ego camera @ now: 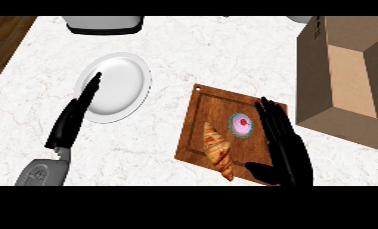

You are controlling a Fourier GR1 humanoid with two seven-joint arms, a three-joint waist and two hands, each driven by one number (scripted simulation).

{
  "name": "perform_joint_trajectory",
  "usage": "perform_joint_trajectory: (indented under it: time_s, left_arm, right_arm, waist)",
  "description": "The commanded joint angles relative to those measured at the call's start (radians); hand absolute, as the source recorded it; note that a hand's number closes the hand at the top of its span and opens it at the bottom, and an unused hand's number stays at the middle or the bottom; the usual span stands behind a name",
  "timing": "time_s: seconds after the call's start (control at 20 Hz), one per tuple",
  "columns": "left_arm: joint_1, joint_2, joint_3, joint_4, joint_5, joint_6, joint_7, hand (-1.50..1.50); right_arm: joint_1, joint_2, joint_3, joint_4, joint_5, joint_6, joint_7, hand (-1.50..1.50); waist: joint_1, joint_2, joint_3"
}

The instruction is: Pick the cupcake from the cutting board and place it in the cardboard box

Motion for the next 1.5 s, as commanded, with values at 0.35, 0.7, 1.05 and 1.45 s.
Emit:
perform_joint_trajectory:
  time_s: [0.35,0.7,1.05,1.45]
  left_arm:
    - [-0.056,-0.042,0.052,0.099,-0.053,-0.025,-0.057,0.00]
    - [-0.021,-0.018,0.095,0.045,-0.041,-0.077,-0.050,0.00]
    - [-0.028,-0.064,0.071,0.078,-0.086,-0.027,-0.061,0.00]
    - [0.052,-0.049,0.078,-0.010,-0.081,-0.060,-0.060,0.00]
  right_arm:
    - [-0.042,0.025,0.047,0.077,-0.007,-0.001,0.022,-1.50]
    - [-0.198,0.023,-0.035,0.280,-0.062,-0.056,-0.035,-1.50]
    - [-0.196,0.020,0.013,0.397,0.096,-0.253,-0.032,1.50]
    - [-0.234,0.024,0.051,0.361,0.119,-0.369,0.023,1.50]
  waist:
    - [-0.002,0.000,0.000]
    - [0.002,0.000,0.000]
    - [-0.002,0.003,0.000]
    - [0.005,0.000,0.000]
